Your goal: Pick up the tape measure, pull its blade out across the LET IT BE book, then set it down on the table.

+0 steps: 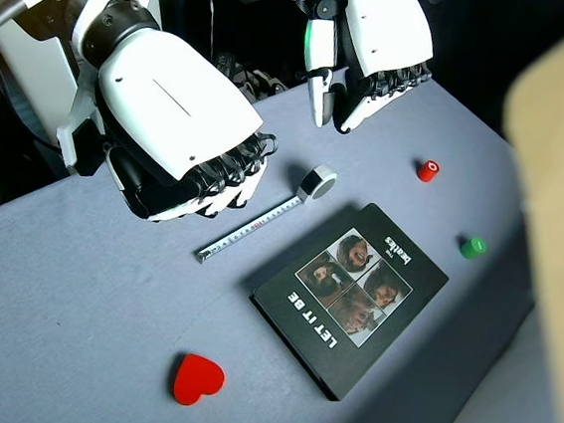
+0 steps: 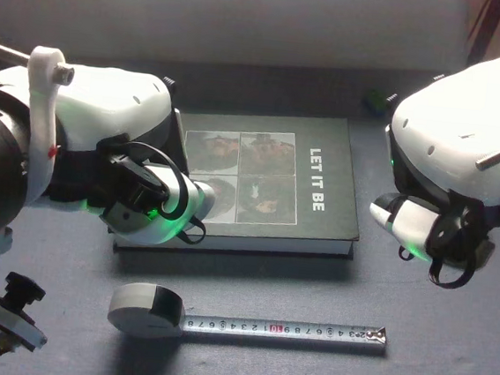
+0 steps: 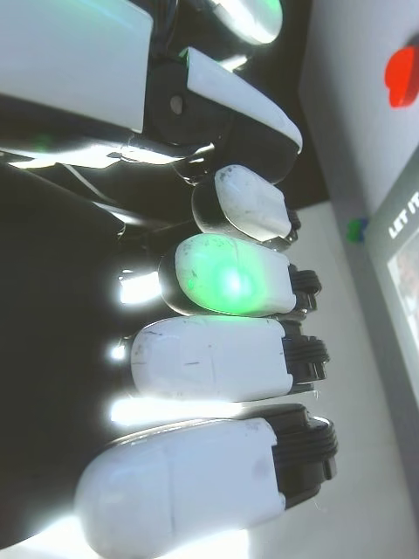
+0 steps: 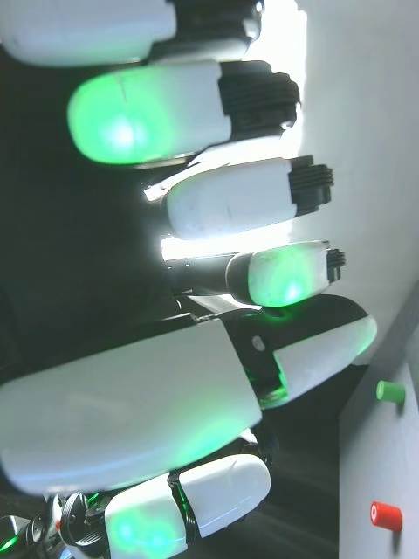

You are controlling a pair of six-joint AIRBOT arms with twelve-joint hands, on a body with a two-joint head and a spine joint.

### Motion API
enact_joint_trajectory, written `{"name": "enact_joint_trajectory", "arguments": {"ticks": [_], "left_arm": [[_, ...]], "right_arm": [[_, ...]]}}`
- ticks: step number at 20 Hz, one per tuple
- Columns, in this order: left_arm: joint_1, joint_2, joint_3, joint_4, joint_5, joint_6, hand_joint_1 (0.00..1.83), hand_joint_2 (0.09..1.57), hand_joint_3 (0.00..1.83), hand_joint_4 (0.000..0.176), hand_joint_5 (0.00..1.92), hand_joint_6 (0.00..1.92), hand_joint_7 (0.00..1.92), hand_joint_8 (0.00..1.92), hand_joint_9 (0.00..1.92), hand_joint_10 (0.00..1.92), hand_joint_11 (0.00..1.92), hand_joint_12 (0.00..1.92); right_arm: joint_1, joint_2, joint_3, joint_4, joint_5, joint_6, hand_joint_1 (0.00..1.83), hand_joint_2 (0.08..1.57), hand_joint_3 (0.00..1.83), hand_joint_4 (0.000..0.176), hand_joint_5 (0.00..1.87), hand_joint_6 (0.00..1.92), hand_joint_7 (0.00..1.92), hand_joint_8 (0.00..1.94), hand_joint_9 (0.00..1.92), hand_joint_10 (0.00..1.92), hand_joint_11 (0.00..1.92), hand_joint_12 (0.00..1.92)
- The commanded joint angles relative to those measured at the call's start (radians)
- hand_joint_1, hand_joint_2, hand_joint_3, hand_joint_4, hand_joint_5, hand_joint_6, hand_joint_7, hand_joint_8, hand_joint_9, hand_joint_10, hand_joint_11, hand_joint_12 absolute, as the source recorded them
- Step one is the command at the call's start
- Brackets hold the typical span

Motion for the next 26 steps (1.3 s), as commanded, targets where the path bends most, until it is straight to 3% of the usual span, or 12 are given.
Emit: {"name": "enact_joint_trajectory", "arguments": {"ticks": [1,3,10,14,15,17,18,20,24,26], "left_arm": [[-0.002,0.001,0.003,0.076,0.008,-0.003,0.44,1.05,0.1,0.052,0.36,0.06,0.41,0.06,0.35,0.1,0.13,0.73],[0.0,0.001,0.005,0.077,0.008,-0.003,0.43,1.1,0.0,0.05,0.37,0.0,0.41,0.0,0.39,0.0,0.09,0.77],[0.001,0.009,0.073,0.09,0.071,0.005,0.42,1.09,0.0,0.042,0.34,0.0,0.4,0.0,0.35,0.0,0.07,0.81],[0.003,0.01,0.088,0.084,0.103,0.019,0.37,1.07,0.0,0.046,0.33,0.0,0.39,0.0,0.35,0.0,0.06,0.8],[0.001,0.011,0.095,0.079,0.112,0.035,0.34,1.05,0.0,0.035,0.33,0.0,0.39,0.0,0.35,0.0,0.06,0.8],[-0.022,0.015,0.128,0.017,0.142,0.201,0.33,1.04,0.0,0.033,0.34,0.0,0.39,0.0,0.35,0.0,0.06,0.79],[-0.016,0.029,0.146,-0.003,0.167,0.241,0.31,0.94,0.0,0.0,0.34,0.0,0.37,0.0,0.35,0.0,0.09,0.78],[-0.005,0.054,0.161,-0.004,0.166,0.251,0.51,0.89,0.0,0.0,0.32,0.0,0.36,0.0,0.33,0.0,0.07,0.75],[0.055,0.087,0.211,0.132,0.276,0.073,0.71,0.89,0.0,0.0,0.32,0.0,0.34,0.0,0.28,0.0,0.06,0.74],[0.115,0.097,0.241,0.216,0.342,-0.066,0.83,0.92,0.01,0.0,0.3,0.0,0.32,0.0,0.27,0.0,0.05,0.73]], "right_arm": [[0.013,0.002,-0.001,-0.084,-0.021,0.004,0.17,1.12,0.12,0.06,0.19,0.07,0.21,0.05,0.14,0.06,0.0,0.48],[0.013,0.002,-0.001,-0.084,-0.023,0.004,0.18,1.16,0.01,0.061,0.23,0.01,0.23,0.0,0.15,0.0,0.0,0.5],[0.009,0.002,-0.002,-0.084,-0.022,0.0,0.15,1.18,0.0,0.066,0.2,0.0,0.21,0.0,0.12,0.0,0.0,0.55],[0.007,0.002,-0.004,-0.084,-0.018,-0.001,0.24,1.15,0.0,0.07,0.18,0.0,0.16,0.01,0.11,0.0,0.0,0.61],[0.005,0.002,-0.004,-0.084,-0.017,-0.001,0.23,1.16,0.0,0.07,0.18,0.0,0.17,0.0,0.11,0.0,0.0,0.66],[0.004,0.002,-0.005,-0.084,-0.016,-0.001,0.23,1.16,0.0,0.07,0.18,0.0,0.17,0.0,0.12,0.0,0.0,0.67],[0.004,0.002,-0.005,-0.084,-0.015,-0.001,0.23,1.18,0.0,0.071,0.18,0.0,0.18,0.01,0.12,0.0,0.0,0.69],[0.003,0.001,-0.005,-0.084,-0.015,-0.001,0.22,1.19,0.0,0.07,0.19,0.0,0.21,0.01,0.14,0.01,0.0,0.78],[0.001,0.001,-0.005,-0.084,-0.016,-0.002,0.21,1.19,0.0,0.069,0.2,0.0,0.22,0.0,0.16,0.0,0.0,0.83],[0.001,0.0,-0.005,-0.084,-0.015,-0.002,0.2,1.21,0.0,0.067,0.23,0.01,0.24,0.0,0.18,0.0,0.0,0.77]]}}
